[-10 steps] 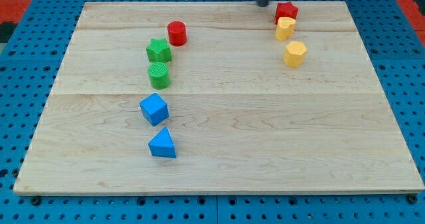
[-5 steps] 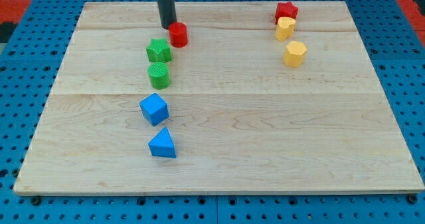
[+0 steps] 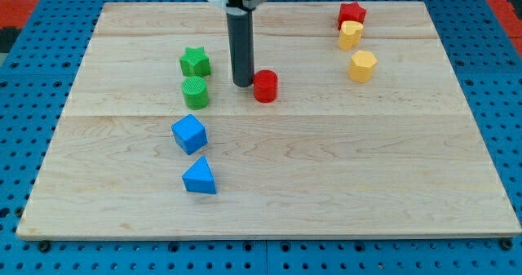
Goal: Place the red circle below the hexagon
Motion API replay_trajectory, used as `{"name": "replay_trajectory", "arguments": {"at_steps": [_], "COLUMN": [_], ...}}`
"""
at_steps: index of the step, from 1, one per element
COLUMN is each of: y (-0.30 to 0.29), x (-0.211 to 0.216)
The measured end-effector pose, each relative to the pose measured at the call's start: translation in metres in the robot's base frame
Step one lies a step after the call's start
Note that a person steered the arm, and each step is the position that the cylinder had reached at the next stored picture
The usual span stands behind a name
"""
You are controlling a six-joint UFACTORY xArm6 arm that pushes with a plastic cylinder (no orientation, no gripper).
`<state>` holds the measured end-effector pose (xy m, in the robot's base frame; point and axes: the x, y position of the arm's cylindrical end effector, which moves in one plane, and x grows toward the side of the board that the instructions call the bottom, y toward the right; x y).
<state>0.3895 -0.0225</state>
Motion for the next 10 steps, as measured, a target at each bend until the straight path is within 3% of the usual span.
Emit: {"name": "replay_trajectory", "arguments": {"at_steps": [3,5,6,10], "y": [0.129,0.136,0.186,0.196], "x": [0.042,0.059,0.086,0.088]}}
